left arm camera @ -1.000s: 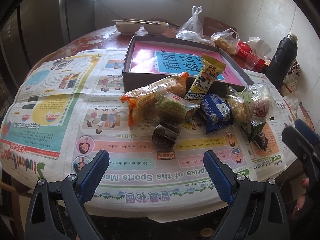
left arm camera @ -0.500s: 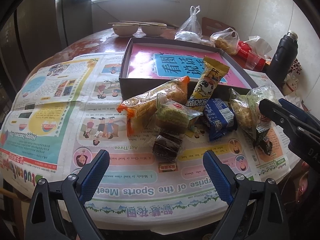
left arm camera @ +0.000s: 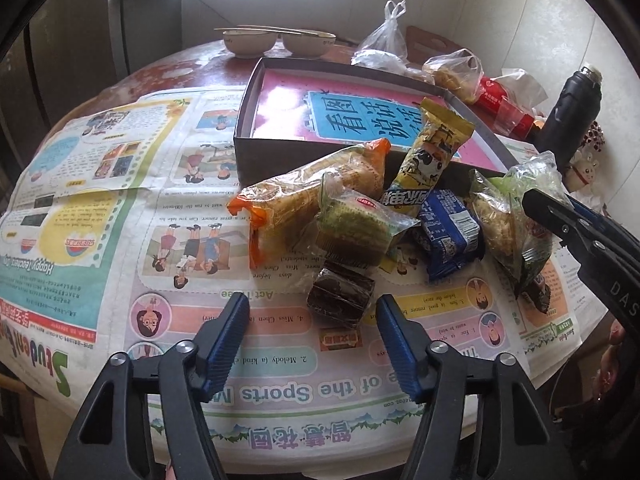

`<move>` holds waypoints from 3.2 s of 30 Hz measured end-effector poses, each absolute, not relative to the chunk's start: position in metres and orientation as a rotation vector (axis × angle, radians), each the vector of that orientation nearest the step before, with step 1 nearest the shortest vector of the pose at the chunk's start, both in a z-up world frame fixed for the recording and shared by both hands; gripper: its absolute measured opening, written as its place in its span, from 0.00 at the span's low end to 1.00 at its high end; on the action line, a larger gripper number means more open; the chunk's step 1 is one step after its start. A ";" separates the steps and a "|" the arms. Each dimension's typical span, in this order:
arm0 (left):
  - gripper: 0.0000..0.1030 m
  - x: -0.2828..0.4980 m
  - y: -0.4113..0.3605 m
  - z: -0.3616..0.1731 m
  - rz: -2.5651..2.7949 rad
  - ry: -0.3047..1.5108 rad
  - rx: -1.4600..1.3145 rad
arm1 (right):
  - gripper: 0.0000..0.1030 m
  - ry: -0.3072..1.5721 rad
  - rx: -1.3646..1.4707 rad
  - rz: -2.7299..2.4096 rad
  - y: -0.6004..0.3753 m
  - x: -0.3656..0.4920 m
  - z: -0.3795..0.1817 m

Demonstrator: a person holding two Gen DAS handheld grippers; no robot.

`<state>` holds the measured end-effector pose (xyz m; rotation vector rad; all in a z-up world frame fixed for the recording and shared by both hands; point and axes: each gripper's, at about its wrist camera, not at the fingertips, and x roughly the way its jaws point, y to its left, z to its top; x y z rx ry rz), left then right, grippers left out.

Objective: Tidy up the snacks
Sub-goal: 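Grasp the dark brown wrapped chocolate with the left gripper while the right grasps the clear bag of red snacks, then lift both held snacks and carry them over the pink book in the tray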

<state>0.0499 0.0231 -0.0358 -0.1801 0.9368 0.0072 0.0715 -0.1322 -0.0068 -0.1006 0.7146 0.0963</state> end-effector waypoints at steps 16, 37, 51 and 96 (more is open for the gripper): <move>0.33 0.043 0.029 -0.024 -0.021 0.911 -0.207 | 0.33 0.691 -0.004 0.149 -0.146 0.075 0.008; 0.33 0.071 0.059 0.028 0.030 0.788 -0.238 | 0.33 0.628 0.029 0.132 -0.159 0.090 0.032; 0.33 0.117 0.063 0.032 0.017 0.781 -0.259 | 0.32 0.625 0.052 0.112 -0.170 0.125 0.033; 0.33 0.197 0.038 -0.012 -0.022 0.900 -0.202 | 0.32 0.799 0.093 0.059 -0.201 0.187 -0.026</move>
